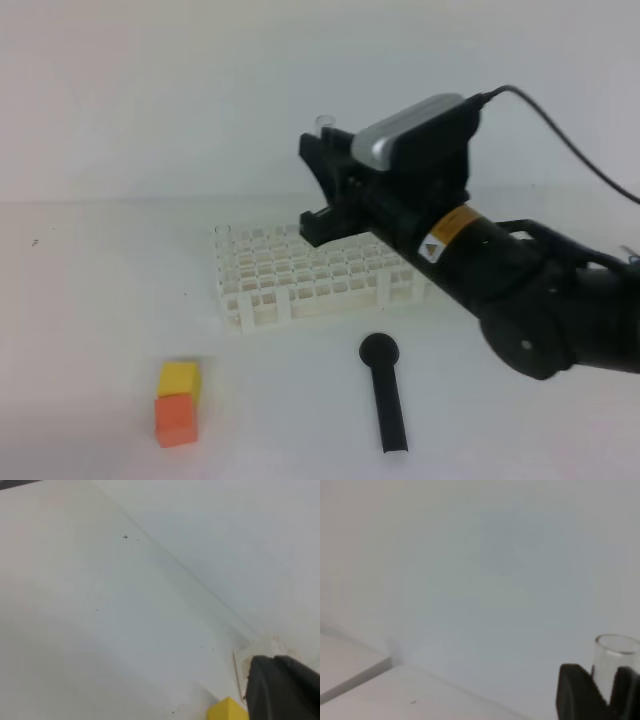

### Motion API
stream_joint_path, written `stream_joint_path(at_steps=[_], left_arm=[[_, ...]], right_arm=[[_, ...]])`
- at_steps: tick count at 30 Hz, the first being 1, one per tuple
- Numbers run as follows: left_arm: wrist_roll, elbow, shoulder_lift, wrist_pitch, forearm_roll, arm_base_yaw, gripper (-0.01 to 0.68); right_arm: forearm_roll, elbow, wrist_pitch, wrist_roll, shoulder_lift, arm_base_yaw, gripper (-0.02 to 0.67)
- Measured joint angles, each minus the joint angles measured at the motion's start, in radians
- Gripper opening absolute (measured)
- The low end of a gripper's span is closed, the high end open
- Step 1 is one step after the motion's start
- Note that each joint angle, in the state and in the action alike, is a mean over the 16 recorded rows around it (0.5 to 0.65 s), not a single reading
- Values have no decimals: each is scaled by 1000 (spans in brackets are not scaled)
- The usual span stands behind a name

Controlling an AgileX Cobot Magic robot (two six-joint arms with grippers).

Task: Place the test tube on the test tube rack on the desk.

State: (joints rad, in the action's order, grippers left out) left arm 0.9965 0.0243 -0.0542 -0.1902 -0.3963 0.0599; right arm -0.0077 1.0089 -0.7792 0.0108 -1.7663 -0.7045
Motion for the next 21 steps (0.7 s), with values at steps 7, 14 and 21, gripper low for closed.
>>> stream_joint_path(at_steps=[7, 14, 21], left_arm=[[0, 0, 0, 1, 0, 0, -1], [0, -2, 0, 1, 1, 0, -1], [0, -2, 0, 1, 1, 0, -1]], right_arm=[[-79, 162, -32, 93, -195, -36, 125], [-114, 273, -27, 115, -304, -58, 125], [-120, 323, -24, 112, -357, -61, 125]])
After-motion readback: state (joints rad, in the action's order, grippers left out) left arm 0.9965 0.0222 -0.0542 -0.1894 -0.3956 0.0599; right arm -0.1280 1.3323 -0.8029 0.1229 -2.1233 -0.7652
